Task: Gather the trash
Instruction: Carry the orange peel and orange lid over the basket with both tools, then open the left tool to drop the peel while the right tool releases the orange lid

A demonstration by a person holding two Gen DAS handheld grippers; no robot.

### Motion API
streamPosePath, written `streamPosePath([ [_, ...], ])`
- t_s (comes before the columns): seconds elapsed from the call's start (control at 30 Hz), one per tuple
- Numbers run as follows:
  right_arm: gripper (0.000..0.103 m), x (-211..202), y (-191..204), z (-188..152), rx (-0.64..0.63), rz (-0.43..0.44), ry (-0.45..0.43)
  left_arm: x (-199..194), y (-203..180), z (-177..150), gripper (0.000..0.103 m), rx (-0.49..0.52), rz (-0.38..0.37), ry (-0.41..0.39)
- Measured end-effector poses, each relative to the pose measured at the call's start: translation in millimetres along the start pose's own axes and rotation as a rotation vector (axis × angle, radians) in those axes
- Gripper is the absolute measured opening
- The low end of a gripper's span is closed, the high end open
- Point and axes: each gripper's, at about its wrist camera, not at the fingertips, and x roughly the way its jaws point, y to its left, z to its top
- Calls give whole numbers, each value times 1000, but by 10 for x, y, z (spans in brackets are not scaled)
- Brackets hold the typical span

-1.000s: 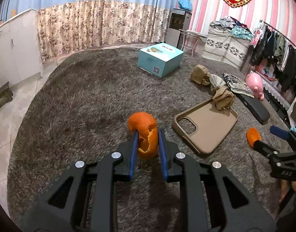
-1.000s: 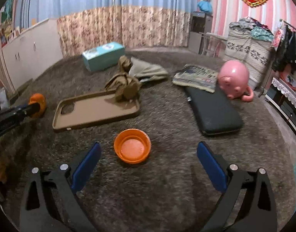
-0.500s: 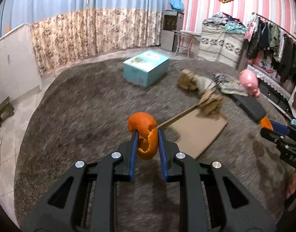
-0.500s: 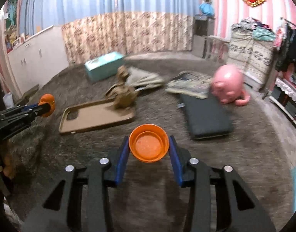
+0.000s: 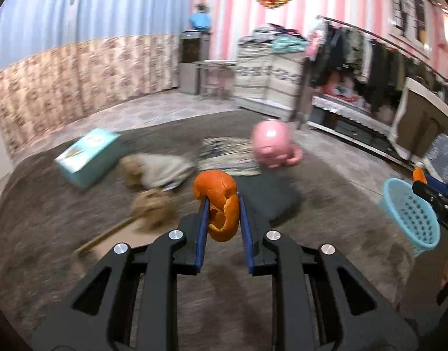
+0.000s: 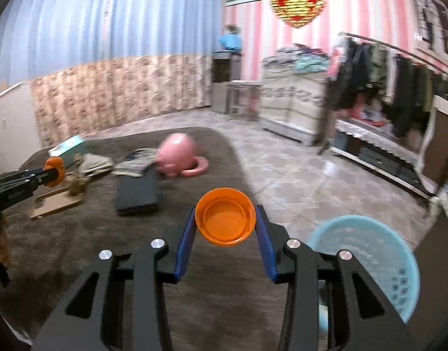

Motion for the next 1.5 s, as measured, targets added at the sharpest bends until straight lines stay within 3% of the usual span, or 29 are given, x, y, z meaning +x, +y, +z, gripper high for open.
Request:
streamPosePath([
  [0.2,41,-173,-709,-117,84,-116,-13,152,-741,123,19,55,-132,2],
  [0.53,41,-376,-1641,-385,226,-281,-48,296,-1867,184,19,201,-280,-24],
  [0.77,41,-417,-1991,-590,278,-347,-60,463,-2446,145,19,229,-393,-14],
  [0.93,41,-374,-2224,-744,321,-367,-43,551,-2910,-23,19,317,-480,4],
  [1.2,41,-235,-2402,-900,359,-370,-10,849,-3400,-231,20,399,-532,66],
  [1.37,41,-186,-2460,-953,378,-364,1,972,-3552,-210,28,411,-540,55],
  [1.43,41,-177,-2462,-960,377,-365,2,1002,-3558,-170,40,401,-534,49],
  [1.5,41,-163,-2468,-966,374,-370,2,982,-3490,-120,63,385,-504,16],
])
